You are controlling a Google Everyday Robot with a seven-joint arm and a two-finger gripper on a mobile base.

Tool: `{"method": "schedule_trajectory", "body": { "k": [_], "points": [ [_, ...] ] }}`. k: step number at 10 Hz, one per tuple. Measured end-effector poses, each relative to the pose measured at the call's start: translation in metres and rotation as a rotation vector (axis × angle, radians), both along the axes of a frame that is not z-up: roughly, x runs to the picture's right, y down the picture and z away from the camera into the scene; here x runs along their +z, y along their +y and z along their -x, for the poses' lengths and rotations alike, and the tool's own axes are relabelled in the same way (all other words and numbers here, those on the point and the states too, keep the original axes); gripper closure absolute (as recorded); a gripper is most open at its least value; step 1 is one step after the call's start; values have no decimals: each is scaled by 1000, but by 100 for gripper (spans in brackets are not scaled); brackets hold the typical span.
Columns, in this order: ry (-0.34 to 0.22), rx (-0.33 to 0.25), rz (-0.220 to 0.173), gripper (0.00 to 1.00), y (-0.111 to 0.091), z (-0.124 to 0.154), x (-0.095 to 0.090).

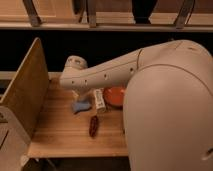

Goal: Place the bottle in the ceramic bowl

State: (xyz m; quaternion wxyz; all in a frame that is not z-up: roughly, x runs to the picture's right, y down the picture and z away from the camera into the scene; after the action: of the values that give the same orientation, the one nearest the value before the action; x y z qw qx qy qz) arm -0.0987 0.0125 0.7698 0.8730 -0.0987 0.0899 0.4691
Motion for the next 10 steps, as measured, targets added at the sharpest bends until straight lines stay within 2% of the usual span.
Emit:
{"method": "schedule_trajectory", "body": {
  "k": [1, 2, 4, 6, 8, 9, 10],
  "points": [
    [8, 3, 6, 20, 1, -3, 2],
    [37, 31, 24, 20, 6, -14, 7],
    [192, 165, 88, 20, 21, -66, 26],
    [297, 268, 142, 20, 34, -87, 37],
    [346, 330, 193, 20, 46, -86, 42],
    [353, 350, 239, 20, 56, -74, 43],
    [350, 342, 272, 20, 63, -63, 42]
  ]
}}
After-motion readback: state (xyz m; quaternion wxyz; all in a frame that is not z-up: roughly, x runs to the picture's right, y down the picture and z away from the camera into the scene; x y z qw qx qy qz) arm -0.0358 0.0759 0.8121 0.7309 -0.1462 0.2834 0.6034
